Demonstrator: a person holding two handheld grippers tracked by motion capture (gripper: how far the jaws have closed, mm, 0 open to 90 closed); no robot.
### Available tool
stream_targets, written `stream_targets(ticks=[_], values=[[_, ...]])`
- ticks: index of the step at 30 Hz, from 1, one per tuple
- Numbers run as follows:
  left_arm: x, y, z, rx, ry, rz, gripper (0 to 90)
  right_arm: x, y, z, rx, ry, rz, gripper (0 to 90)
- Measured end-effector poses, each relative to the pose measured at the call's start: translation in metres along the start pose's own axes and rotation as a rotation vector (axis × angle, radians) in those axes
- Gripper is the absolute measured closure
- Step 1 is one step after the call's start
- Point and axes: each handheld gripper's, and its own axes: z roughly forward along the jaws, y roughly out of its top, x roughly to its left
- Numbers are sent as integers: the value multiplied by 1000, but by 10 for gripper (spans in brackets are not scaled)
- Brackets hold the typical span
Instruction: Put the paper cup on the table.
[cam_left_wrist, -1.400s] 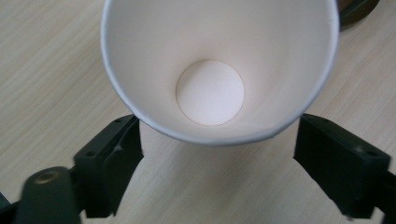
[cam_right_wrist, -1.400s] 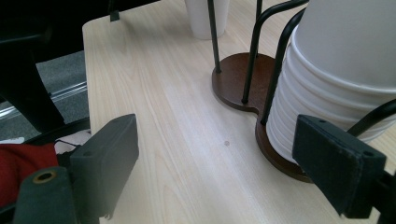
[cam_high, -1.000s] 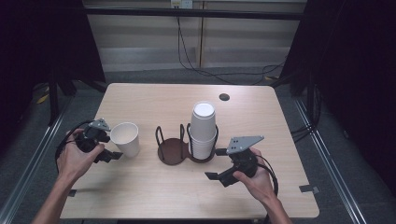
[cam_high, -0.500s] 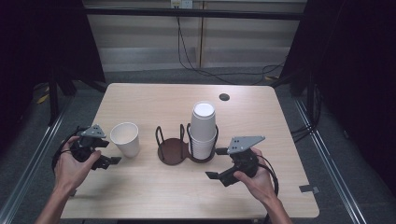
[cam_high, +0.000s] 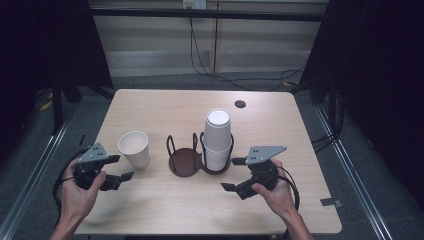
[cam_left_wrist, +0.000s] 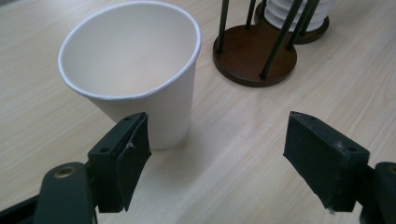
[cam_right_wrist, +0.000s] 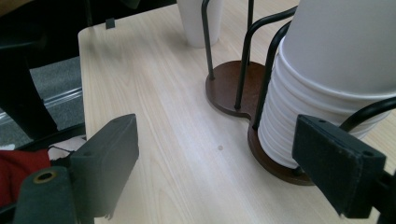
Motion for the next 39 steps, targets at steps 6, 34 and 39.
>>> stream_targets(ticks=[6, 34, 39], values=[[-12, -3, 0, -29, -20, -31, 221, 0, -2, -2, -13, -10, 7, 146], [-87, 15, 59, -254, -149, -15, 198, 14, -27, 1, -66, -20, 90, 146], [-101, 7, 65, -293, -201, -10, 197, 15, -37, 9, -74, -85, 107, 146]])
